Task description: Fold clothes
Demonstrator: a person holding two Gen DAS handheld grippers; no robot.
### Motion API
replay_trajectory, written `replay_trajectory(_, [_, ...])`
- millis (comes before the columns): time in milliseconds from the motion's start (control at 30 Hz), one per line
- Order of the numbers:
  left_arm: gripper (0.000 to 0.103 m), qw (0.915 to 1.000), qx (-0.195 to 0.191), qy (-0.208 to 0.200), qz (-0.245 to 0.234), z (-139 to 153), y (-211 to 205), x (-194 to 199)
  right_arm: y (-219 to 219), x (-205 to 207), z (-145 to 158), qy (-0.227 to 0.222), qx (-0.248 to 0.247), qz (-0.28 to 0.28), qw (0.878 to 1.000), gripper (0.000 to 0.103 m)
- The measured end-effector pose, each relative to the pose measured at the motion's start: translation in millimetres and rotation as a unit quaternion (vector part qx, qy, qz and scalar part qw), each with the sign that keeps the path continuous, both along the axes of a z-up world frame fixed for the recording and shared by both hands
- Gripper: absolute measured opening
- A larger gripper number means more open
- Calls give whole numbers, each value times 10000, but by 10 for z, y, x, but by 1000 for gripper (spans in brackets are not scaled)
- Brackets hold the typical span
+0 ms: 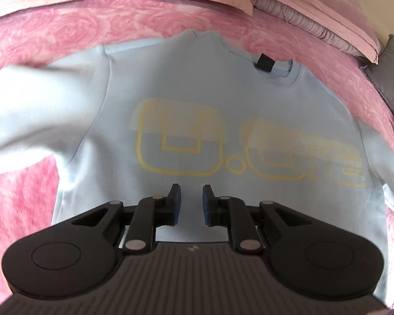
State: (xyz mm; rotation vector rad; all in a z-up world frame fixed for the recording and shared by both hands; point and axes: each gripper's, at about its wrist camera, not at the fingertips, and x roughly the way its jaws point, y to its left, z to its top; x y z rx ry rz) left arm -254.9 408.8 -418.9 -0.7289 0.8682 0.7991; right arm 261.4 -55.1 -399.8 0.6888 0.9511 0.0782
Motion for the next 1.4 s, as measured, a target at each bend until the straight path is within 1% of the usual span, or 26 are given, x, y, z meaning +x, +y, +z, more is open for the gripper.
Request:
replay_trajectory(100, [13, 9998, 33, -94, 177, 50, -20, -185, 64, 69, 63, 26, -238, -24, 9997, 10])
replay_trajectory(167, [14, 9989, 90, -154, 433, 106, -26, -374, 122, 112, 196, 40, -587, 23, 9983, 37])
replay_trajectory(200, [15, 9980, 149, -178, 590, 140, -25, -495, 143, 89, 286, -22, -845, 26, 9964, 43])
replay_trajectory(233, [17, 9966, 225, -200, 765, 177, -22, -635, 191, 37, 351, -82, -957, 125, 9953, 51])
replay_trajectory(300, [31, 9914, 387, -190, 1237, 236, 16, -960, 335, -84, 450, -173, -1035, 424, 9936, 51])
replay_trajectory(333, [33, 9866, 487, -136, 1551, 258, 54, -1152, 407, -144, 499, -219, -1074, 573, 9923, 51])
replay_trajectory(400, [33, 9719, 638, -7, 2265, 285, 171, -1564, 564, -283, 560, -245, -1063, 884, 9901, 51])
replay_trajectory(433, [34, 9614, 691, 49, 2663, 294, 246, -1789, 654, -371, 553, -194, -971, 1051, 9895, 51])
replay_trajectory(467, [37, 9549, 744, 74, 2874, 296, 307, -1936, 738, -475, 540, -138, -878, 1194, 9889, 51])
replay_trajectory(500, [44, 9517, 798, 77, 2965, 293, 360, -2031, 824, -588, 514, -77, -806, 1313, 9880, 51])
replay_trajectory(533, [45, 9483, 851, 80, 3055, 291, 412, -2125, 914, -688, 483, -15, -757, 1437, 9867, 51])
replay_trajectory(733, [46, 9260, 1171, 99, 3588, 277, 728, -2694, 1439, -1260, 373, 209, -747, 2226, 9718, 51])
replay_trajectory(767, [39, 9219, 1224, 102, 3675, 275, 781, -2789, 1508, -1351, 380, 209, -781, 2332, 9691, 51])
replay_trajectory(800, [7, 9176, 1276, 105, 3762, 272, 834, -2884, 1571, -1439, 392, 194, -830, 2429, 9663, 51])
replay_trajectory(900, [6, 9043, 1434, 115, 4020, 265, 992, -3168, 1674, -1602, 427, 136, -972, 2563, 9616, 51])
replay_trajectory(933, [6, 9096, 1715, 305, 3772, 304, 986, -3141, 1680, -1640, 448, 127, -993, 2581, 9609, 51])
replay_trajectory(967, [7, 9179, 1987, 656, 3371, 308, 959, -3064, 1669, -1675, 476, 100, -988, 2594, 9607, 51])
replay_trajectory(1000, [9, 9232, 2154, 1029, 3011, 272, 943, -3007, 1656, -1709, 501, 72, -1006, 2619, 9598, 51])
replay_trajectory(1033, [10, 9275, 2117, 1312, 2788, 194, 946, -2986, 1644, -1744, 523, 47, -1038, 2651, 9586, 51])
replay_trajectory(1100, [15, 9349, 1773, 1759, 2520, -18, 974, -2992, 1620, -1808, 568, 18, -1112, 2717, 9559, 51])
replay_trajectory(1167, [18, 9355, 1739, 1985, 2349, 25, 931, -2921, 1605, -1895, 617, -20, -1179, 2768, 9537, 51])
replay_trajectory(1233, [18, 9389, 1432, 1923, 2471, 174, 811, -2855, 1580, -2020, 720, -170, -1232, 2858, 9502, 51])
replay_trajectory(1267, [18, 9404, 1234, 1862, 2564, 253, 744, -2826, 1595, -2080, 781, -282, -1320, 2968, 9454, 51])
replay_trajectory(1300, [13, 9415, 1036, 1799, 2656, 333, 677, -2796, 1621, -2143, 844, -395, -1432, 3096, 9392, 51])
replay_trajectory(1333, [14, 9462, 819, 1656, 2658, 389, 603, -2763, 1656, -2206, 899, -517, -1589, 3268, 9302, 51])
replay_trajectory(1400, [12, 9721, 523, 931, 2089, 513, 389, -2478, 1774, -2340, 968, -779, -1908, 3702, 9058, 51])
